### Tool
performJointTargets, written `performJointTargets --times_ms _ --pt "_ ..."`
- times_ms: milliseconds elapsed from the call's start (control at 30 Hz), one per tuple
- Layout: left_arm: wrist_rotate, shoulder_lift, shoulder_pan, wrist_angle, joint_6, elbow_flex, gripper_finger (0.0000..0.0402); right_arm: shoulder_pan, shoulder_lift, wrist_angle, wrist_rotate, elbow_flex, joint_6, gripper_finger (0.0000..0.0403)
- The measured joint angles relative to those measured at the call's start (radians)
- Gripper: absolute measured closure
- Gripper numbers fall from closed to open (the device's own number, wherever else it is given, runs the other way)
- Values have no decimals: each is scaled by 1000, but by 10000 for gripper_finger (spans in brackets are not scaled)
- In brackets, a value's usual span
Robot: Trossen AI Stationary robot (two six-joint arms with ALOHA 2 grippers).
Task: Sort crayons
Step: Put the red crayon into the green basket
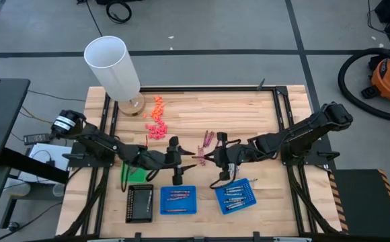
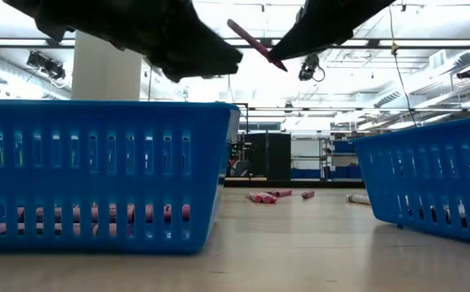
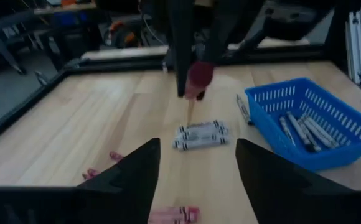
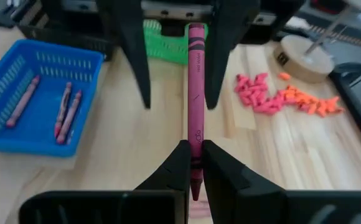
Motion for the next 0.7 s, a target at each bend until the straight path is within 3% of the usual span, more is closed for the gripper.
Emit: performJointTargets --times_ms 300,700 --pt "15 3 17 140 87 0 173 19 0 66 72 0 -36 364" --pt "19 3 16 238 142 0 259 19 0 76 72 -1 -33 364"
